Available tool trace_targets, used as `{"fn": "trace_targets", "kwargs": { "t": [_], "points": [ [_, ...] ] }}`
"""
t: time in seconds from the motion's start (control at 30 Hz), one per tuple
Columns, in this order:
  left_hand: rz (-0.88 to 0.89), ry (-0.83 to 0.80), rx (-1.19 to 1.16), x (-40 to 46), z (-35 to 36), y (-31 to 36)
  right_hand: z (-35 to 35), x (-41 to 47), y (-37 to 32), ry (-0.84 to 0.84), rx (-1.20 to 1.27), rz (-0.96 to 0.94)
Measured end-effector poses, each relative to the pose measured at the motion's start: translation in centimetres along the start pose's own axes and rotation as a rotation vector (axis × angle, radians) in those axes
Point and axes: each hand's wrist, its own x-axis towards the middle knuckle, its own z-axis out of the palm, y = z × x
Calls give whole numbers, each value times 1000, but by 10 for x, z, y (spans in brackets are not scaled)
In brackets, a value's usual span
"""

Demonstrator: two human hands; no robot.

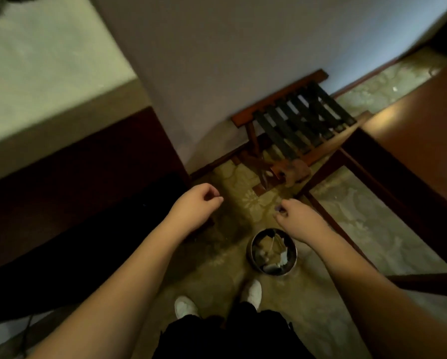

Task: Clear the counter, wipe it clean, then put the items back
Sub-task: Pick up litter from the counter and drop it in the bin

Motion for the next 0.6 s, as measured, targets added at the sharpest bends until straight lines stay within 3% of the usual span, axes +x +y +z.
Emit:
{"fn": "trace_targets", "kwargs": {
  "t": [0.37,0.6],
  "points": [
    [162,321,-139,-132,-150,-33,-68,-60,-173,229,-34,-358],
    [257,682,-251,-182,-222,-79,-91,-94,-277,371,88,-618]
  ]
}}
